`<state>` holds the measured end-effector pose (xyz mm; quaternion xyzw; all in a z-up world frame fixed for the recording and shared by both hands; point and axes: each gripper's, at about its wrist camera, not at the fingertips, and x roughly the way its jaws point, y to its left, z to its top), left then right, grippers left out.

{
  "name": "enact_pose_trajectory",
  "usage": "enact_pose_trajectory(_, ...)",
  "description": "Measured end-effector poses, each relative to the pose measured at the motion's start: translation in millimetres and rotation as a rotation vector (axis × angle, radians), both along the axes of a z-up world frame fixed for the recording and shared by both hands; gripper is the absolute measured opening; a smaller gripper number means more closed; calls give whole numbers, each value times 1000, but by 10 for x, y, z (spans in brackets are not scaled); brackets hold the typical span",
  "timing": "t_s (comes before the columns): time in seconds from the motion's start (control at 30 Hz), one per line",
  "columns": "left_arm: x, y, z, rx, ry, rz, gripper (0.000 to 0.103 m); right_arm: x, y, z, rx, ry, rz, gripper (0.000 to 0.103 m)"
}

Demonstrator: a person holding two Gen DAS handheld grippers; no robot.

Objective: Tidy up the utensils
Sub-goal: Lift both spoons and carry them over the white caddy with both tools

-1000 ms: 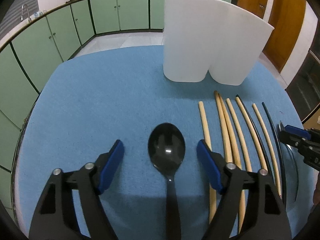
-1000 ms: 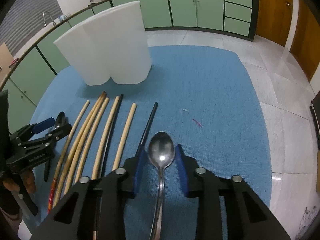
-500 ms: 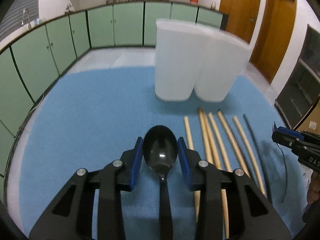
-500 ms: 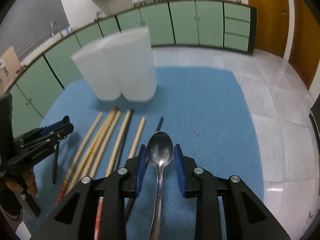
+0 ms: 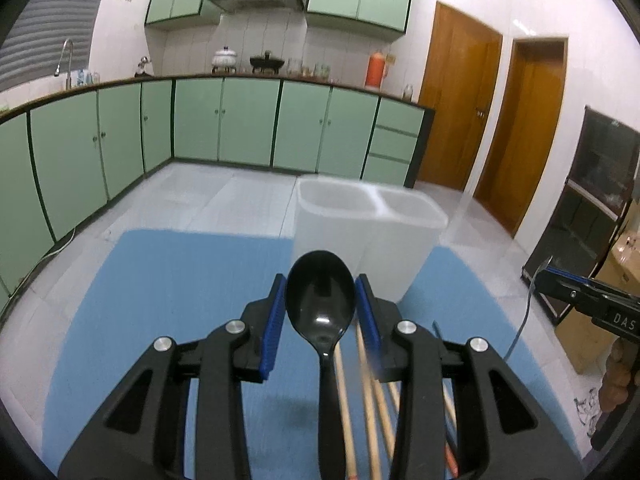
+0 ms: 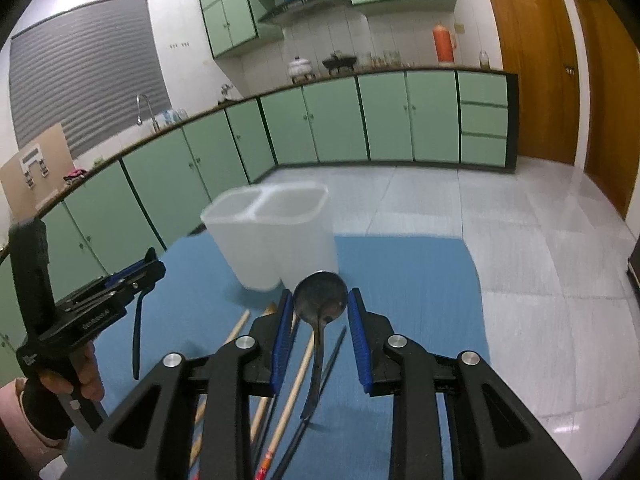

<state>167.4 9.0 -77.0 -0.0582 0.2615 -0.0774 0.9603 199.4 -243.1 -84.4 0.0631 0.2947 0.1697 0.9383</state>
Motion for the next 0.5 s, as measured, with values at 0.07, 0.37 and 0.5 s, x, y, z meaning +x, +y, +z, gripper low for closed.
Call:
enact_pose_trajectory(0.07,22,-20,109,-10,-34,-2,33,0,7,134,7,-30,9,28)
enact_pose_trajectory(0.37,343,-157,646,-24,-183,-19,33,239,-9,750,58,-146,68,28)
enact_pose_trajectory(0.5,634,-236,850,-24,-236,-25,33,416,34,1008,70,-195,96,28)
